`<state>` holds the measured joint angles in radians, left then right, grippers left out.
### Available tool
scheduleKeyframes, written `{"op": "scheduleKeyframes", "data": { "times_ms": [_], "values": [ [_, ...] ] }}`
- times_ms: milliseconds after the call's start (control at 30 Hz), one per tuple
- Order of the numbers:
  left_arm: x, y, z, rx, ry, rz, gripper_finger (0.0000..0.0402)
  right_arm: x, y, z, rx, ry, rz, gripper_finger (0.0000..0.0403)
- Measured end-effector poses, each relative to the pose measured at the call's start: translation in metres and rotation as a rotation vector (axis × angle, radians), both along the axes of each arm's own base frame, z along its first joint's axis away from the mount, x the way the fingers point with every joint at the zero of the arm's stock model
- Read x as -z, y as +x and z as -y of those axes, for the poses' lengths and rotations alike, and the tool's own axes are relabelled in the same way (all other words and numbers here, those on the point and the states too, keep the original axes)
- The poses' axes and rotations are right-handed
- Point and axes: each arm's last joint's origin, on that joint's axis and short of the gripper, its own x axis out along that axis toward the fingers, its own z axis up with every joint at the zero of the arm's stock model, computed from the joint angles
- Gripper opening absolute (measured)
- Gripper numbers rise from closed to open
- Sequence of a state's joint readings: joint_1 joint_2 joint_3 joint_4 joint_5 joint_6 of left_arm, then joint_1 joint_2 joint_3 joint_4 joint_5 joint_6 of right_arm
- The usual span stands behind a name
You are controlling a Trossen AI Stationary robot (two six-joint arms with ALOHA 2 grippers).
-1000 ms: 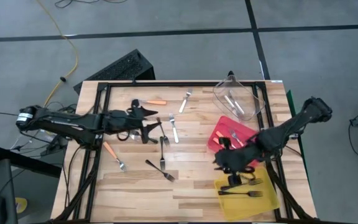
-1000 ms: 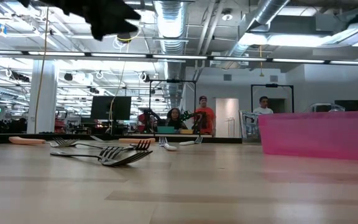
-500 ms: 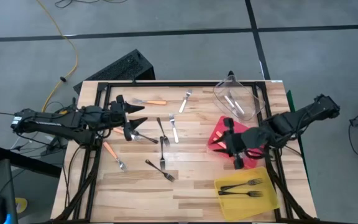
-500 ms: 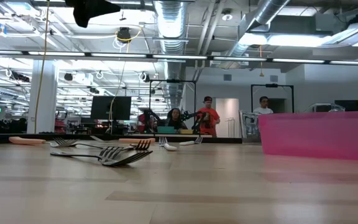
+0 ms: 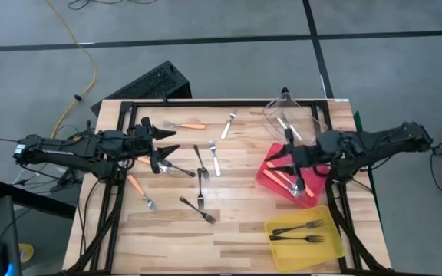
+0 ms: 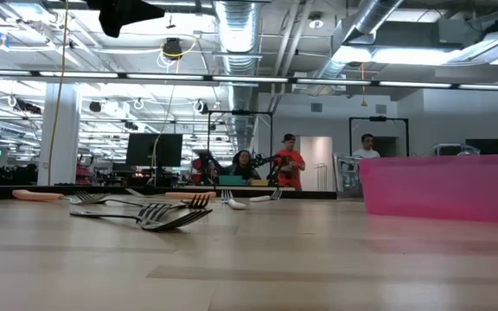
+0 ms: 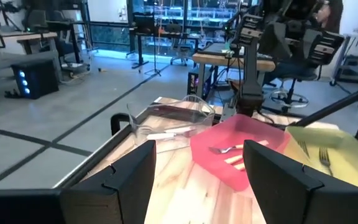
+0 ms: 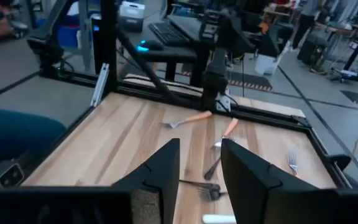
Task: Sort silverware by color (type)
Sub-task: Put the black fork into the yellow bin
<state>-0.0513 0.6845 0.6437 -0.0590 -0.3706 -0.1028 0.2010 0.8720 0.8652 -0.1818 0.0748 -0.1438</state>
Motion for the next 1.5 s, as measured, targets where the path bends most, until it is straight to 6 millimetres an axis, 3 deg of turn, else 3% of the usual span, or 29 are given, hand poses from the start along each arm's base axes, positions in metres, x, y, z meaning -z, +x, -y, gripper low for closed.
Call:
{"op": "scheduleKeyframes", "data": {
  "times_ms": [233,500,633,800,933,1033,1167,1300,1500],
  "values": [
    [0.002,0.001,0.002,0.065,0.019,-0.031,0.0226,0.029,0.011,0.004,0.036,0.06,0.02,0.014],
    [0.009,-0.005,0.004,0.152,0.078,0.077,0.0226,0.043,0.03,0.003,-0.043,-0.01,0.112,0.014],
    [0.01,-0.012,0.002,0.105,0.085,0.101,0.0226,0.029,0.013,0.017,0.004,-0.029,0.179,0.014],
    [0.008,-0.021,0.002,0.103,0.074,0.131,0.0226,0.0,-0.038,0.034,0.09,-0.033,0.332,0.014],
    [0.006,-0.025,0.002,0.124,0.059,0.148,0.0226,-0.007,-0.073,0.039,0.135,0.052,0.372,0.014],
    [0.005,-0.027,0.004,0.195,0.056,0.163,0.0226,-0.005,-0.088,0.039,0.145,0.152,0.346,0.014],
    [0.007,-0.027,0.005,0.214,0.021,0.142,0.0226,0.005,-0.092,0.039,0.159,0.269,0.246,0.014],
    [0.014,-0.026,0.004,0.209,-0.011,0.103,0.0226,0.028,-0.08,0.04,0.172,0.305,0.156,0.014],
    [0.03,-0.025,0.006,0.245,-0.07,0.11,0.0226,0.062,-0.06,0.038,0.136,0.3,0.253,0.014]
  ]
}}
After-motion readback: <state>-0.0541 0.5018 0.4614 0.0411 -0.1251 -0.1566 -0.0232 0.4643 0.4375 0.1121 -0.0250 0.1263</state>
